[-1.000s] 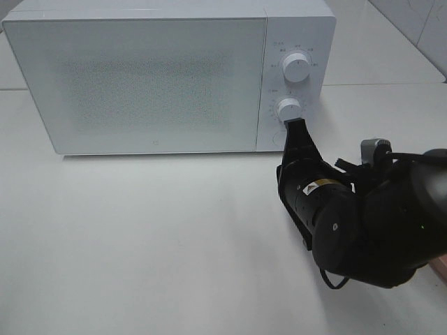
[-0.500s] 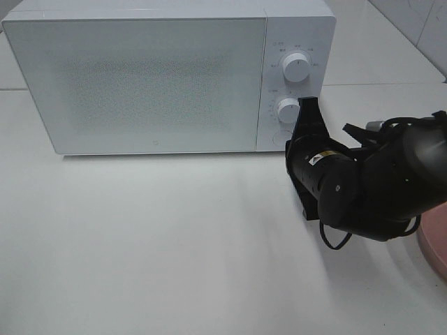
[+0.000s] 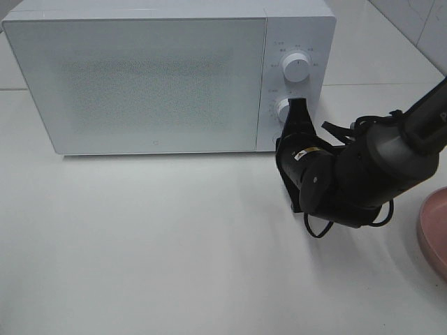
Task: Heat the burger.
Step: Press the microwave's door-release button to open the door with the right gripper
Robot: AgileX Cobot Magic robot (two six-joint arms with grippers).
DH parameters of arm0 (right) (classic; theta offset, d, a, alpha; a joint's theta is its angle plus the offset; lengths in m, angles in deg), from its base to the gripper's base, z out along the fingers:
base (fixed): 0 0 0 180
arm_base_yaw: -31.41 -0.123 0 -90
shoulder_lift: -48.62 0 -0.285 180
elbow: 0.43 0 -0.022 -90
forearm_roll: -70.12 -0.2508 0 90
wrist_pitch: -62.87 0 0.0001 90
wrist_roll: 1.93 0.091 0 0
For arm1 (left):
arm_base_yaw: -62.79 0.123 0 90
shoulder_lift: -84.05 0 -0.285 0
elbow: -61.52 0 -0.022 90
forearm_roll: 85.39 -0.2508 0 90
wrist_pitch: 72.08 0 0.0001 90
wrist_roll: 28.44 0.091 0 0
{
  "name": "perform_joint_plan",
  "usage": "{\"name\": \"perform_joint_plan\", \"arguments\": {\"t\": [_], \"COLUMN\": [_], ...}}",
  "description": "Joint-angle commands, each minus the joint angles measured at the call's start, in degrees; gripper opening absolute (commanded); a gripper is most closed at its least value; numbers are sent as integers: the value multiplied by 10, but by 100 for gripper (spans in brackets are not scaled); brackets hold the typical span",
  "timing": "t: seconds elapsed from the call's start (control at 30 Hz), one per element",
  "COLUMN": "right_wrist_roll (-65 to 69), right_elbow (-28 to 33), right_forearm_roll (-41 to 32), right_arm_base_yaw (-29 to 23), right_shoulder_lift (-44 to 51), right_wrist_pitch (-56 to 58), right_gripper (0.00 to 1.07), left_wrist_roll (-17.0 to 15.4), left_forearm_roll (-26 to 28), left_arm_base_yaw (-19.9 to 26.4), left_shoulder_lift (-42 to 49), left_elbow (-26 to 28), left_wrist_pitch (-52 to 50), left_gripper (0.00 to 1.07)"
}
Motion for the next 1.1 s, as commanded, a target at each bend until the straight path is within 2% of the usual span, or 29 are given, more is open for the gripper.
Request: {"name": "perform_joint_plan", "arguments": {"t": [0.03, 0.57, 0.87, 1.1], "right_wrist_roll": [1, 11, 5, 7], "right_elbow": [-18, -64, -68, -69], "right_forearm_roll": [15, 28, 13, 11], "right_arm_base_yaw": [14, 29, 29, 29], "right_shoulder_lift": [-10, -36, -45, -52], "right_wrist_pitch": [1, 15, 10, -37], "right_gripper": [0, 0, 0, 0], "left_wrist_roll": [0, 0, 0, 0], "left_forearm_roll": [-1, -2, -2, -2], "left_arm_base_yaw": [1, 1, 1, 1], "left_shoulder_lift": [11, 11, 11, 11], "left_elbow": [-3, -3, -3, -3], "left_wrist_pitch": [-2, -2, -2, -2], "left_gripper": [100, 100, 100, 100]}}
